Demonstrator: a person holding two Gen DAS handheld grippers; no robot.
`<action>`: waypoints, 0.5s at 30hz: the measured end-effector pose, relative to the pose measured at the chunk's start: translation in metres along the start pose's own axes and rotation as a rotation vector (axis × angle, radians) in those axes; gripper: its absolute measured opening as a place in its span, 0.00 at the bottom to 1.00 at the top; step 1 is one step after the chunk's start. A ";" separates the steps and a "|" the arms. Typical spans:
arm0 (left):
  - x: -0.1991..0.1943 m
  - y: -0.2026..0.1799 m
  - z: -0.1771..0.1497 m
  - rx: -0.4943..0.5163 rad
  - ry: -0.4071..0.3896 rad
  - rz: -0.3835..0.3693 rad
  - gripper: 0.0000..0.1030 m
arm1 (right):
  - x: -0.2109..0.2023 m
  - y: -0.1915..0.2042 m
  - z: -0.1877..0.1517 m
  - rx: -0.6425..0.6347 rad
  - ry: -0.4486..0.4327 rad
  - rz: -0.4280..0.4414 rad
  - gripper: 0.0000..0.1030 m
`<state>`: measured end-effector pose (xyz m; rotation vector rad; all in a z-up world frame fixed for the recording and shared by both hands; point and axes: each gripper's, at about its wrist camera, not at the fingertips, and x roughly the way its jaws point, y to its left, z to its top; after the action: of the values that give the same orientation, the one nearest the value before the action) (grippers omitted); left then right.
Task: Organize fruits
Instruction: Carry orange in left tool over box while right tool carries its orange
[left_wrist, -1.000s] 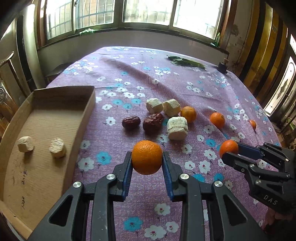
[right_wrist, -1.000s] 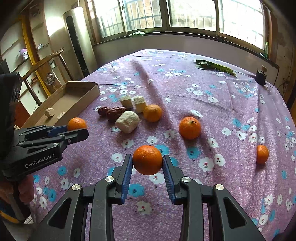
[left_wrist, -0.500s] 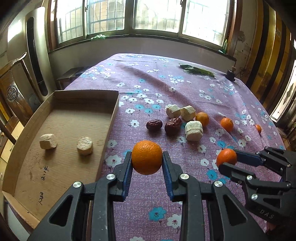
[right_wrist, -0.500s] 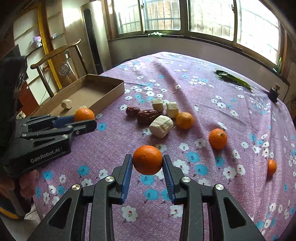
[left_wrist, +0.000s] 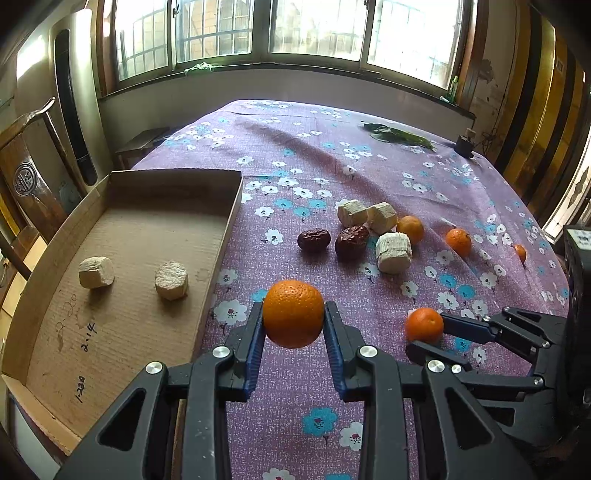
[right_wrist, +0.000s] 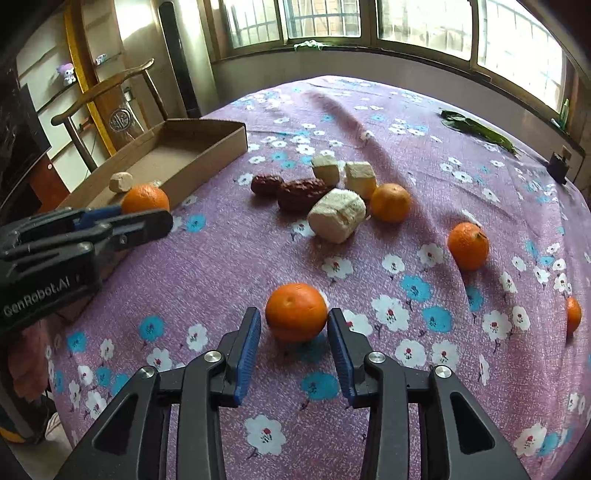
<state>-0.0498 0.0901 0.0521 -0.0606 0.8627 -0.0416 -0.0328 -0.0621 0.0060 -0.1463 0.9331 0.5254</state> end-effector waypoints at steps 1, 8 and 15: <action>0.001 0.000 0.000 -0.002 0.003 -0.001 0.29 | 0.001 0.000 0.000 0.003 0.000 0.001 0.44; 0.004 -0.001 -0.002 0.000 0.010 -0.001 0.29 | 0.003 0.001 0.003 -0.013 -0.006 -0.004 0.38; -0.006 0.009 0.000 -0.010 -0.022 0.019 0.29 | -0.010 0.010 0.015 -0.013 -0.036 0.046 0.36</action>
<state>-0.0531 0.0995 0.0560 -0.0622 0.8420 -0.0188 -0.0312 -0.0522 0.0241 -0.1271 0.9003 0.5750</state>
